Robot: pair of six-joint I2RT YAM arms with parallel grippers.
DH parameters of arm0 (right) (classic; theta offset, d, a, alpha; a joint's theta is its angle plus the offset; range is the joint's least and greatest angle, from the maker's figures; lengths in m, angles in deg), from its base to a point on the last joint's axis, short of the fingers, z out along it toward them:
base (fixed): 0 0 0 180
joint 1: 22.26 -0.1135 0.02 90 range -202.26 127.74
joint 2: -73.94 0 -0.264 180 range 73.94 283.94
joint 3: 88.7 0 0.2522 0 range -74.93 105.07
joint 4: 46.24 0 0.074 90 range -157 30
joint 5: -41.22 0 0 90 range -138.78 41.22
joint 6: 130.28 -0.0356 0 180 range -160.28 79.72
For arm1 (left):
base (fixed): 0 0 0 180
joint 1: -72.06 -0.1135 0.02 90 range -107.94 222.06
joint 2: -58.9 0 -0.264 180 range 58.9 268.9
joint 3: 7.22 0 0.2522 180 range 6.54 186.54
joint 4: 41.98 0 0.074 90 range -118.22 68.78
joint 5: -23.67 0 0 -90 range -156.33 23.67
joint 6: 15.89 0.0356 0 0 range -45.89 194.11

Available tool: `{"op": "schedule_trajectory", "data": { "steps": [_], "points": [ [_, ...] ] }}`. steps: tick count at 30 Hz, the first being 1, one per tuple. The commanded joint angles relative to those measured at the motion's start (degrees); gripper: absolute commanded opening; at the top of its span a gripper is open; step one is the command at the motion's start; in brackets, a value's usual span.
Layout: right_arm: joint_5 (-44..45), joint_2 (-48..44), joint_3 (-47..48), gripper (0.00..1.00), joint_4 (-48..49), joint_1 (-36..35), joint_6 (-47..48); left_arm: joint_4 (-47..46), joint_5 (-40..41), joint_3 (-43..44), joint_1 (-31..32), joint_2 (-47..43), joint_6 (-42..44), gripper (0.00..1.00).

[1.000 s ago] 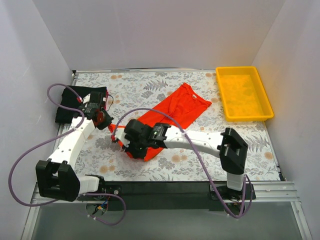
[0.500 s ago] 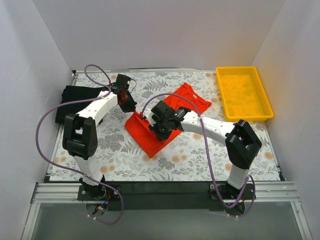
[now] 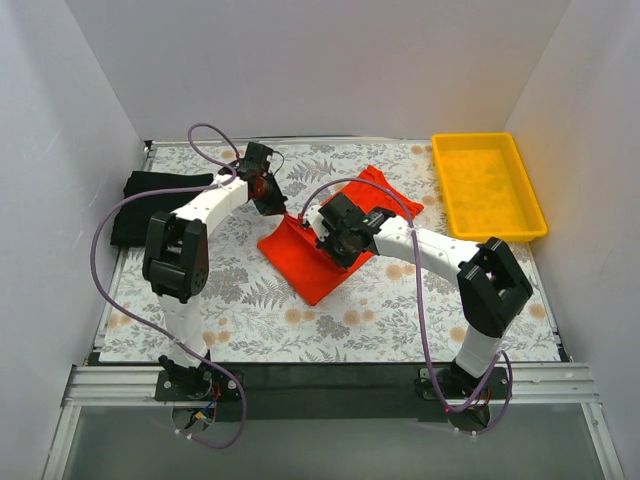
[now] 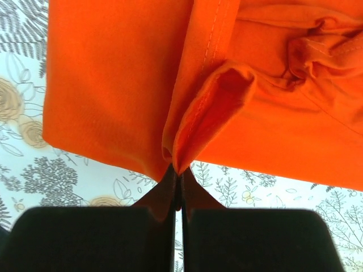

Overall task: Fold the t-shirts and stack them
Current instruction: Fold the tshirt

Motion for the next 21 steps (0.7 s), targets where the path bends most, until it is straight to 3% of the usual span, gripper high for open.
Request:
{"op": "schedule_trajectory", "data": {
  "steps": [1,21],
  "points": [
    [3.9,-0.4,-0.6,0.01,-0.8,0.5,1.8,-2.9,-1.5,1.5,0.4,0.5,1.3,0.0],
    [13.5,2.6,-3.1,0.01,3.5,2.0,2.0,-11.9,-1.7,-0.6,1.9,2.7,1.7,0.0]
  ]
}}
